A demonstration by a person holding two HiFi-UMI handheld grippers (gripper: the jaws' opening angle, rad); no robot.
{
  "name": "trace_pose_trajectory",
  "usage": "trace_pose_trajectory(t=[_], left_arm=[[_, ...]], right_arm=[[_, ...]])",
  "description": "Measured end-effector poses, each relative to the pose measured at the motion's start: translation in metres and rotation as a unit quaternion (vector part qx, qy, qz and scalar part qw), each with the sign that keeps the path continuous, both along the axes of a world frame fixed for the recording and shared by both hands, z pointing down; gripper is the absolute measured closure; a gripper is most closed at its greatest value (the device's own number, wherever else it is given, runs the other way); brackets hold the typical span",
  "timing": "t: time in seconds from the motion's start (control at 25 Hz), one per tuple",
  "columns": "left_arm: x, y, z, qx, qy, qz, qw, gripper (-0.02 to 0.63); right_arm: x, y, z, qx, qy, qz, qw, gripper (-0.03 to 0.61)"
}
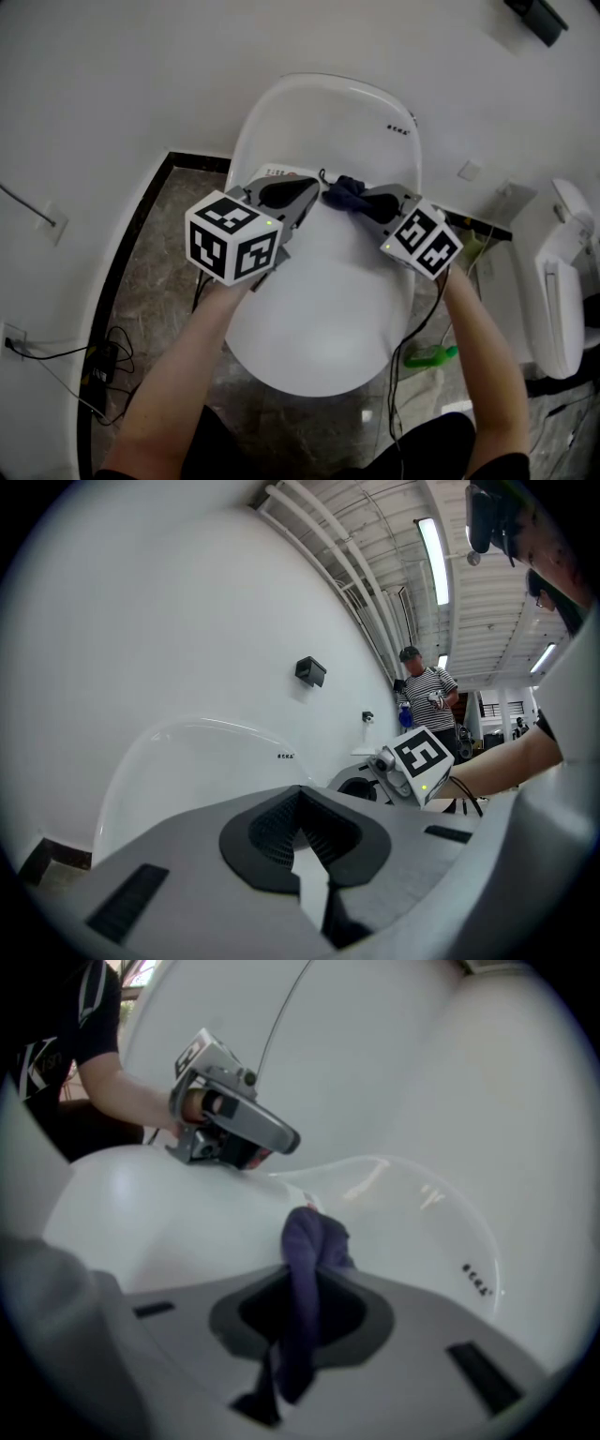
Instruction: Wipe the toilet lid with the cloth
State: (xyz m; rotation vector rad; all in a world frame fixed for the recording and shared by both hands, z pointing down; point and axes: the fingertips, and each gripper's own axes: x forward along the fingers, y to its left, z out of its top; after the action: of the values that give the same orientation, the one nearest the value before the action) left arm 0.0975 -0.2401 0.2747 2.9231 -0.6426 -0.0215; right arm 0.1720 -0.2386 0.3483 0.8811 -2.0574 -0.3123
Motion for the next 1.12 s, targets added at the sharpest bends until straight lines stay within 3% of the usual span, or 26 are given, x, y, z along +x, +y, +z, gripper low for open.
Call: trace_pose_trajectory(t=[1.12], left_arm=[[-0.004, -0.002, 0.0, -0.001, 0.002, -0.004, 1.0, 0.6]], right_arm=[[-0.036, 0.08, -0.003, 0.007, -0.025, -0.045, 0.999, 0.511]])
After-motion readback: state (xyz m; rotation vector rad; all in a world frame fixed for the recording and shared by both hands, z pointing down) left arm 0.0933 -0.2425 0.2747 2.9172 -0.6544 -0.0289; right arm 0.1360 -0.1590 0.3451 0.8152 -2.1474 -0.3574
